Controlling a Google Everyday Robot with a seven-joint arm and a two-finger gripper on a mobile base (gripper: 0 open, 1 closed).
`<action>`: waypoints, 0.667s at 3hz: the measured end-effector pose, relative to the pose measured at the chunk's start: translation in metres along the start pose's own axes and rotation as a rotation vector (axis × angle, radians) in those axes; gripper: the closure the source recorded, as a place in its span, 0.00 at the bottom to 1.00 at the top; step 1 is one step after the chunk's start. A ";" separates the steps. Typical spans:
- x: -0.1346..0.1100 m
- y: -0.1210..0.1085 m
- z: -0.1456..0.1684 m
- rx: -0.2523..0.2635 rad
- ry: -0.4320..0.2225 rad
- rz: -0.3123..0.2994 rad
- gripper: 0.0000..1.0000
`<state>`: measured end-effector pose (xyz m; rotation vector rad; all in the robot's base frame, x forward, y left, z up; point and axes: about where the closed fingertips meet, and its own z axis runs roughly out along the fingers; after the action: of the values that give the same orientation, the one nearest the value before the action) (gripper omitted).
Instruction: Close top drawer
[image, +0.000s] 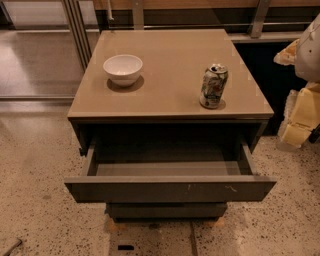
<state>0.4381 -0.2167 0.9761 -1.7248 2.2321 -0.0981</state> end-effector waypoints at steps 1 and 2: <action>0.000 0.000 0.000 0.000 0.000 0.000 0.00; 0.000 0.000 0.000 0.000 0.000 0.000 0.18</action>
Offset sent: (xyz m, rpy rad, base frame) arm 0.0000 0.0000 0.0000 0.0000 0.0000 0.0000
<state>0.4381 -0.2167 0.9761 -1.7248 2.2320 -0.0981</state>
